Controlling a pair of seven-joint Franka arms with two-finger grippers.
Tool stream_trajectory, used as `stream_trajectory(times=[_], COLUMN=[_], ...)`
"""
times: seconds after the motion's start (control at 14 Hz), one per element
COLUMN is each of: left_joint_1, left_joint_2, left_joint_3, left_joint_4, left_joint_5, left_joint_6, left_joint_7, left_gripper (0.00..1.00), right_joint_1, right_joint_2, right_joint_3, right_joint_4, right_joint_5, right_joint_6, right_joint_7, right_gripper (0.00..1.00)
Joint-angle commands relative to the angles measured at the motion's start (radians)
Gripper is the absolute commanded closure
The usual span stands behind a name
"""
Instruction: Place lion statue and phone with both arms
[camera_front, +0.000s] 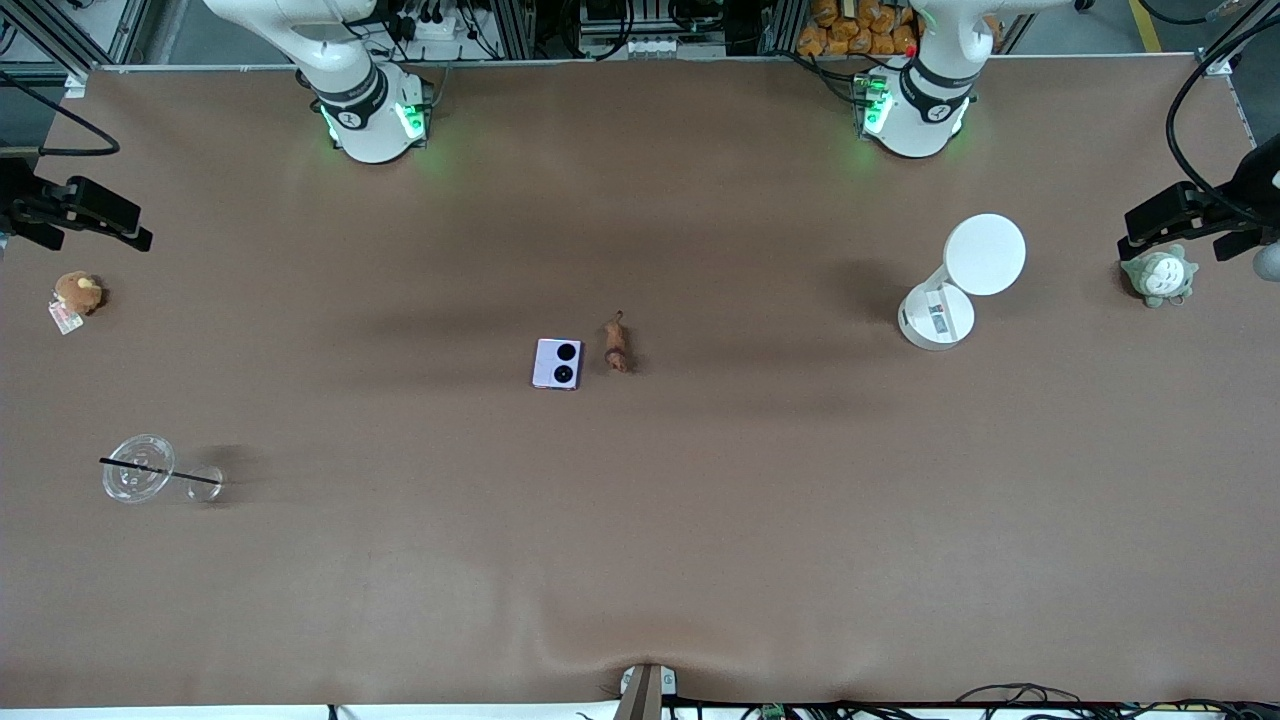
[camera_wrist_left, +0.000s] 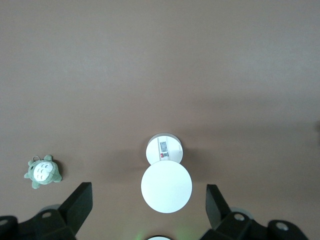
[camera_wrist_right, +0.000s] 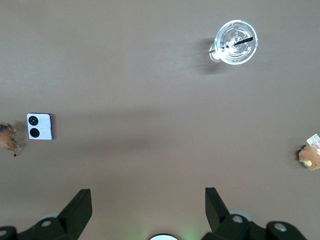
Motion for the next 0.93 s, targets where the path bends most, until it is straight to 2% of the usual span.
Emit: stream_trajectory(times=[0.0,0.43,0.86], left_joint_1=[-0.002,-0.008,-0.014], left_joint_2=[0.009,0.012,0.056], left_joint_3=[-0.002,-0.003,-0.011], left_joint_4=[0.019,0.017,0.008], left_joint_5=[0.019,0.019,0.007], left_joint_6=[-0.005,-0.005,-0.024], left_joint_7=[0.005,-0.006,0.000], left_gripper=[0.00,0.00,0.00], right_joint_1=[0.004,0.004,0.004], right_joint_2=[-0.008,-0.008,-0.008], right_joint_3=[0.000,0.000,0.000], right_joint_4=[-0.006,-0.006,-0.008], right_joint_5=[-0.009,-0.009,-0.009], right_joint_6=[-0.001,-0.004,-0.004], right_joint_7=[0.001,0.001,0.001], right_gripper=[0.00,0.00,0.00])
